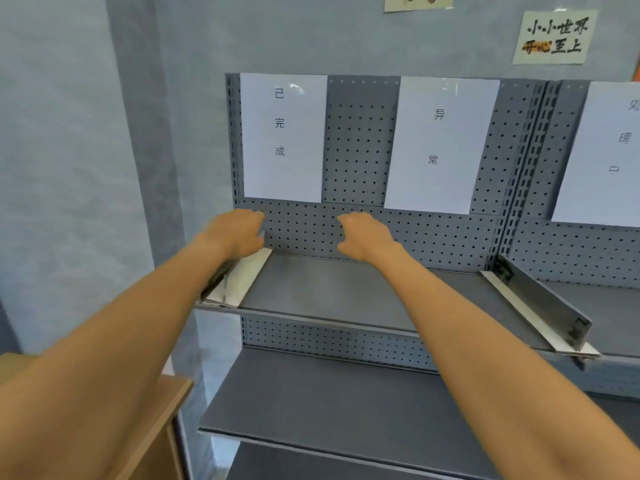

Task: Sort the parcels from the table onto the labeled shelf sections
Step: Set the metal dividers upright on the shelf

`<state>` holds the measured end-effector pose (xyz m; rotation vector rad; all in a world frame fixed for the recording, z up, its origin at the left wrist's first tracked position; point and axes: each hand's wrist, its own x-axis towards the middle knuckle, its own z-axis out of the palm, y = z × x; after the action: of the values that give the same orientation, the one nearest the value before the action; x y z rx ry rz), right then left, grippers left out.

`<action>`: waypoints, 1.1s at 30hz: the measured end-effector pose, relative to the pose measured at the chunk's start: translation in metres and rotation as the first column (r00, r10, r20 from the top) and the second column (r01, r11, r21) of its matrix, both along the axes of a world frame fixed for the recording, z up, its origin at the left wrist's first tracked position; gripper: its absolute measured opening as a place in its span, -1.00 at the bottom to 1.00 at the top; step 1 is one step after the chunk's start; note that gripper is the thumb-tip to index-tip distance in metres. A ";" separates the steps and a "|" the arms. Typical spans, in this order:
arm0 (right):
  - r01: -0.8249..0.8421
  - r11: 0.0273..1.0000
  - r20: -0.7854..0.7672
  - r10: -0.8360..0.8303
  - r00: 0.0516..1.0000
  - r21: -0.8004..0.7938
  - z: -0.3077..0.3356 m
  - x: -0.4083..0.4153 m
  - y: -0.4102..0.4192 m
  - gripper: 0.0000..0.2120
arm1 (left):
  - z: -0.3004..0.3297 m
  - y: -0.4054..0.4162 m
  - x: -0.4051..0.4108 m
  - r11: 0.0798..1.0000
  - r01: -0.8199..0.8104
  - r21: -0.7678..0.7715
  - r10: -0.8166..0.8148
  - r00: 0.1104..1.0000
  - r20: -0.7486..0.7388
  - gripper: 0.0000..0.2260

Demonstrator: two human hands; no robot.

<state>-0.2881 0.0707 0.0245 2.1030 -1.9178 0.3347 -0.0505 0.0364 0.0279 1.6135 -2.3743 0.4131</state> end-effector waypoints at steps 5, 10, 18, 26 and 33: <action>-0.016 1.000 0.034 0.015 0.999 0.024 -0.012 0.071 -0.018 -0.62 | -0.006 -0.013 0.067 1.000 -0.019 0.024 0.018 1.000 0.014 -0.64; -0.016 0.996 0.105 0.007 0.994 0.084 -0.025 0.128 -0.035 -0.60 | -0.016 -0.023 0.114 0.999 -0.022 0.041 0.020 0.999 0.030 -0.56; 0.016 0.975 0.376 -0.101 0.921 0.223 -0.042 0.186 -0.053 -0.77 | -0.041 -0.042 0.141 0.997 0.015 0.077 -0.015 1.000 0.007 -0.58; 0.096 0.938 0.580 -0.285 0.764 0.334 -0.060 0.215 -0.064 -0.85 | -0.054 -0.054 0.143 0.994 0.070 0.079 -0.067 0.997 -0.041 -0.60; 0.137 0.934 0.629 -0.326 0.706 0.330 -0.068 0.222 -0.069 -0.84 | -0.054 -0.063 0.143 0.994 0.074 0.074 -0.072 0.997 -0.038 -0.60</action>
<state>-0.0656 0.0013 -0.0434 2.0044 -2.7482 0.9544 0.0924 -0.0267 -0.0261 1.5463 -2.4408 0.2816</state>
